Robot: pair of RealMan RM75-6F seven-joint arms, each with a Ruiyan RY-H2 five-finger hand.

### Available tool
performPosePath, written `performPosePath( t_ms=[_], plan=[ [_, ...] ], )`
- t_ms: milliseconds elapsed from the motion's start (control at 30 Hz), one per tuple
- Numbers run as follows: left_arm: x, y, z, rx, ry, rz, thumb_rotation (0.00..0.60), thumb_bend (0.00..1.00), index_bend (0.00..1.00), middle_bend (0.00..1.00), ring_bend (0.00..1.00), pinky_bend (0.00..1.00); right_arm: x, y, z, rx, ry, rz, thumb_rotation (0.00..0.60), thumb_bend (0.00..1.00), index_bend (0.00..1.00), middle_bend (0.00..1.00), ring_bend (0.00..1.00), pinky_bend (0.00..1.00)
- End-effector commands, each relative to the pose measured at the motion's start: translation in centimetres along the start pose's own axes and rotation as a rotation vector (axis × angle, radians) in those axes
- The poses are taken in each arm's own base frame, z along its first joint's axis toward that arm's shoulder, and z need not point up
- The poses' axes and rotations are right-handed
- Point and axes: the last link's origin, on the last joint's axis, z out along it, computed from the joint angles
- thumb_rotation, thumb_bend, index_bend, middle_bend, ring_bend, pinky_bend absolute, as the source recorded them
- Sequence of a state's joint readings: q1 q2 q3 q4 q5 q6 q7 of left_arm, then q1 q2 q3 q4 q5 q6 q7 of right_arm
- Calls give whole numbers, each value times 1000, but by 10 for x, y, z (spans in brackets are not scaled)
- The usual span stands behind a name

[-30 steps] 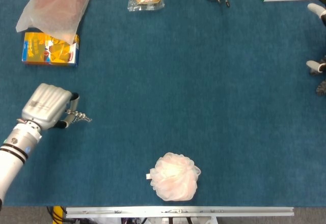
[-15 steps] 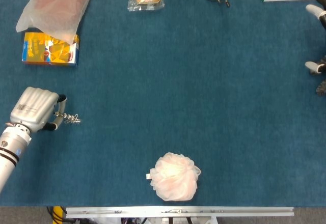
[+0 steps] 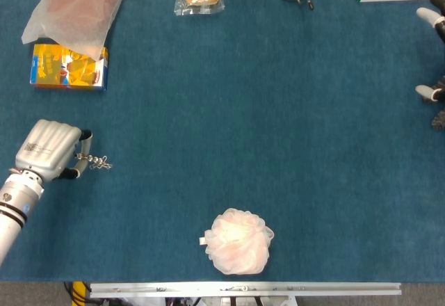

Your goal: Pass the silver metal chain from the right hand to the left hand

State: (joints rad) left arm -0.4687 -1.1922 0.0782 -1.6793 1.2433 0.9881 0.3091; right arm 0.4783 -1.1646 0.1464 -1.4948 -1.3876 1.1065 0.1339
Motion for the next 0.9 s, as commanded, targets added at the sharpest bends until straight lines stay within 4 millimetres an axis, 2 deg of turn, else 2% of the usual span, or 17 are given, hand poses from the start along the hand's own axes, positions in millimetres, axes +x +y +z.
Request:
performPosePath(
  t_ms=[33, 433, 700, 800, 900],
  plan=[
    [1, 0, 0, -1, 4, 1, 600, 375, 562, 1000, 1000, 1000, 0, 0, 0, 1, 1, -1, 600, 0, 130, 26, 0, 35],
    [18, -10, -6, 36, 50, 25, 600, 377, 563, 1000, 1000, 1000, 2, 0, 2, 5, 3, 6, 600, 0, 129, 26, 0, 35],
    [32, -39, -8, 126, 58, 91, 600, 379, 556, 1000, 1000, 1000, 6, -3, 6, 19, -2, -2, 600, 0, 129, 26, 0, 35],
    [35, -52, -8, 176, 57, 172, 600, 378, 494, 1000, 1000, 1000, 7, -3, 5, 14, 0, 3, 600, 0, 129, 26, 0, 34],
    [35, -59, -9, 234, 41, 193, 600, 274, 342, 1000, 945, 969, 5, -1, 3, 6, -8, 4, 600, 0, 129, 26, 0, 35]
  ],
)
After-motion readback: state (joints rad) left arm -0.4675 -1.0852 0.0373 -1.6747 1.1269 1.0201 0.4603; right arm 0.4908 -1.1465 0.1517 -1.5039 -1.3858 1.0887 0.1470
